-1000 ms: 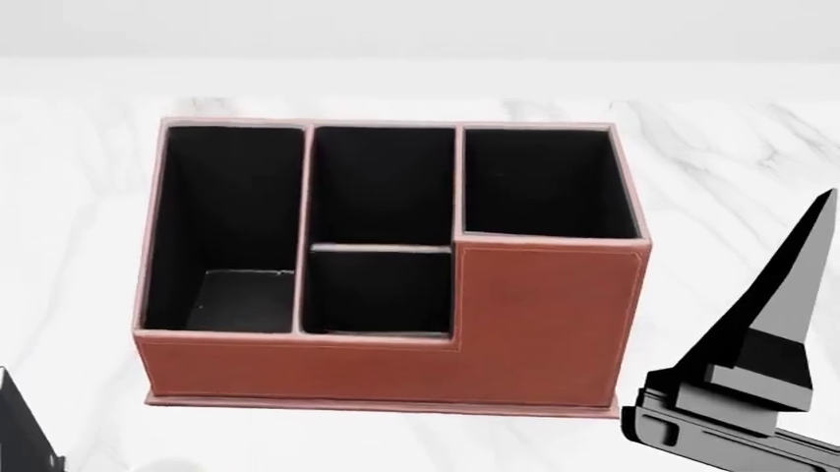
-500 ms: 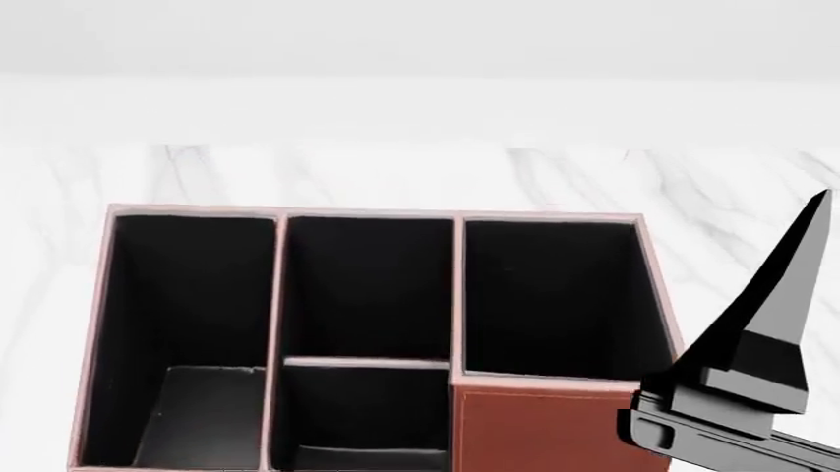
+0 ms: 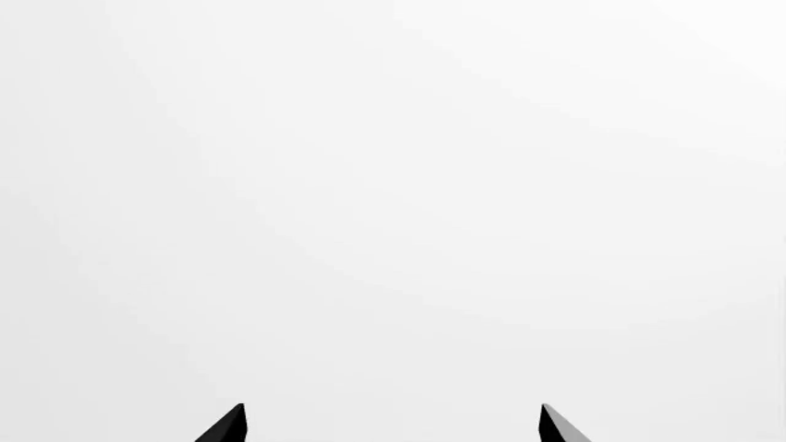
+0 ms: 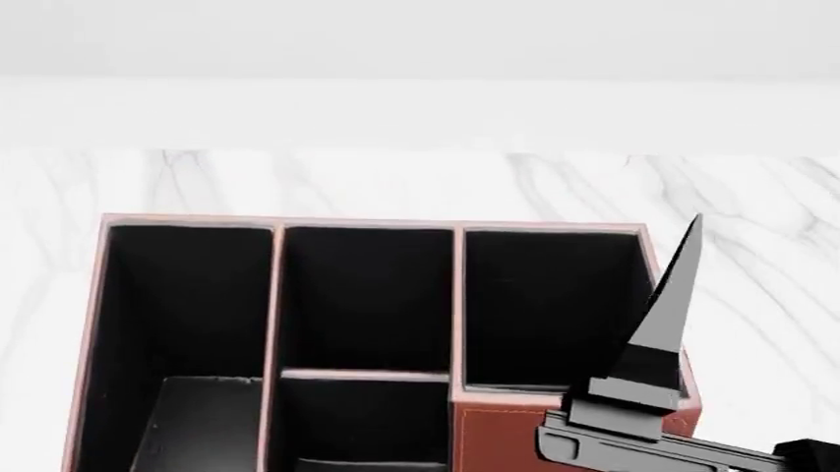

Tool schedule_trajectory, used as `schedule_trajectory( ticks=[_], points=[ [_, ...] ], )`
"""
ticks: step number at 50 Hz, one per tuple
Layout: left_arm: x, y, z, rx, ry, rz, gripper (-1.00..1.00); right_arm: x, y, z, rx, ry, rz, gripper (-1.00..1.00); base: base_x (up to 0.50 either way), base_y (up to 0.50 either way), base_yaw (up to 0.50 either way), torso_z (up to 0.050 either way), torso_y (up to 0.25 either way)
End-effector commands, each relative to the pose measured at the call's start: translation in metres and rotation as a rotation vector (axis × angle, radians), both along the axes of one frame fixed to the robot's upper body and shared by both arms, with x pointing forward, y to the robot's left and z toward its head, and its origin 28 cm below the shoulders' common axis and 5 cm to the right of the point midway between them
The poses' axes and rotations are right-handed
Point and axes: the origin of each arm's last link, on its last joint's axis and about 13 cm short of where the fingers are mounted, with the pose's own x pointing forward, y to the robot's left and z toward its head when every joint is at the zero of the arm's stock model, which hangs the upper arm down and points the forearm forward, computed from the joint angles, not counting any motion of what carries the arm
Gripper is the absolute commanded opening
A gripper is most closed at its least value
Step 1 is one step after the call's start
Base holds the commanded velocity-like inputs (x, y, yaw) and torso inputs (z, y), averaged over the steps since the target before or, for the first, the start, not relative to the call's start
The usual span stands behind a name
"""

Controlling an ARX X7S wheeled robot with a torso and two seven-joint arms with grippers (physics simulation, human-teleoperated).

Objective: Pick up the yellow and white mug and place it to the right of the caddy.

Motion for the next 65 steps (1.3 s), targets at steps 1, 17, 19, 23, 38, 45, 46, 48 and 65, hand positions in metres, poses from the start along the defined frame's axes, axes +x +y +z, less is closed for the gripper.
schedule_trajectory(
  ticks=[1, 17, 19, 23, 38, 45, 46, 48, 65],
  points=[
    [0.001, -0.001, -0.001, 0.000, 0.002, -0.003, 1.00, 0.004, 0.014, -0.017, -0.137, 0.159, 0.088, 1.00, 0.00, 0.00, 0.00, 0.000, 0.000],
    [0.001, 0.000, -0.001, -0.002, 0.001, -0.001, 1.00, -0.001, 0.030, -0.041, -0.354, 0.278, 0.257, 1.00, 0.00, 0.00, 0.00, 0.000, 0.000],
    [0.001, 0.000, -0.001, -0.003, 0.002, -0.001, 1.00, -0.002, 0.031, -0.042, -0.363, 0.286, 0.284, 1.00, 0.00, 0.00, 0.00, 0.000, 0.000],
    [0.002, -0.001, -0.002, -0.003, 0.006, -0.004, 1.00, -0.006, 0.033, -0.044, -0.391, 0.301, 0.361, 1.00, 0.00, 0.00, 0.00, 0.000, 0.000],
    [0.003, -0.002, -0.003, -0.004, 0.009, -0.008, 1.00, -0.016, 0.040, -0.048, -0.392, 0.322, 0.521, 1.00, 0.00, 0.00, 0.00, 0.000, 0.000],
    [0.003, -0.002, -0.003, -0.004, 0.010, -0.010, 1.00, -0.021, 0.042, -0.044, -0.356, 0.288, 0.592, 1.00, 0.00, 0.00, 0.00, 0.000, 0.000],
    [0.003, -0.002, -0.003, -0.003, 0.011, -0.010, 1.00, -0.022, 0.042, -0.044, -0.357, 0.296, 0.607, 1.00, 0.00, 0.00, 0.00, 0.000, 0.000],
    [0.003, -0.002, -0.003, -0.003, 0.011, -0.011, 1.00, -0.023, 0.043, -0.043, -0.344, 0.315, 0.646, 1.00, 0.00, 0.00, 0.00, 0.000, 0.000],
    [0.003, -0.002, -0.003, -0.007, 0.014, -0.011, 1.00, -0.048, 0.072, -0.054, -0.276, 0.413, 1.014, 1.00, 0.00, 0.00, 0.00, 0.000, 0.000]
  ],
)
